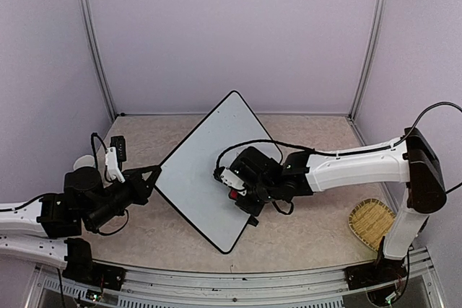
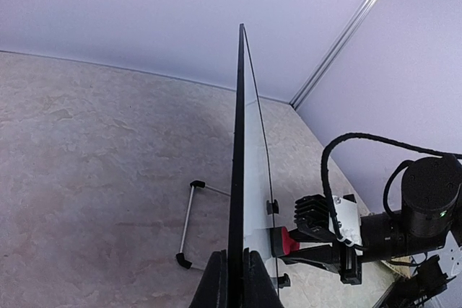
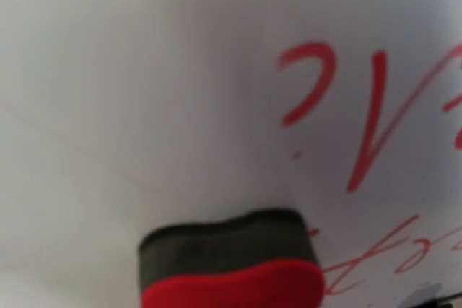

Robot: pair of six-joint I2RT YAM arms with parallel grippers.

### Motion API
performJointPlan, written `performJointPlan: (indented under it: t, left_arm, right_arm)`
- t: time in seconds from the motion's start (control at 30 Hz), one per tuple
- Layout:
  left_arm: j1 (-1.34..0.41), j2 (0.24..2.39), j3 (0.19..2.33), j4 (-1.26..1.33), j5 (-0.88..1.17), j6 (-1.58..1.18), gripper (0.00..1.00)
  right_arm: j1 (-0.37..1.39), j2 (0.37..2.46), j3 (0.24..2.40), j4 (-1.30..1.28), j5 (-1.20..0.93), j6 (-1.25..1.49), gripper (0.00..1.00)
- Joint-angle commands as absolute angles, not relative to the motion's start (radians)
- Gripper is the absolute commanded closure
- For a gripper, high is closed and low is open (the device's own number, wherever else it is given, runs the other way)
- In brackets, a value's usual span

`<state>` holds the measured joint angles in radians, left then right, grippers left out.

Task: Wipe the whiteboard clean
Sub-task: Erase the whiteboard at the center of the board.

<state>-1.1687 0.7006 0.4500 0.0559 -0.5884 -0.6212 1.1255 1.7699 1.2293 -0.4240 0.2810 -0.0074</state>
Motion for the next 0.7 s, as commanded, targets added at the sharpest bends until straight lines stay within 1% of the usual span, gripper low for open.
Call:
performJointPlan:
  t: [0.0,0.17,0.43,0.67]
  left_arm:
    - [-1.198,0.719,0.459,-0.003,-0.434,-0.546,1.0]
    - [-1.198,0.716,0.46,-0.008,-0.436,-0.548,1.0]
    - [-1.198,0.72,0.454,-0.001,-0.433,-0.548,1.0]
    - [-1.198,0.72,0.45,0.0,-0.431,-0.548,1.0]
  right_arm:
    - [1.105,1.822,1.329,-0.474,0.275,-0.021,0.79]
    - [1.084,1.856,1.443,-0.498,0.288,-0.033,0.79]
    - [1.078,1.903,1.542,-0.507,0.245,-0.05,0.79]
    - [1.064,1.92,1.529,-0.529,0.188,-0.043,0.79]
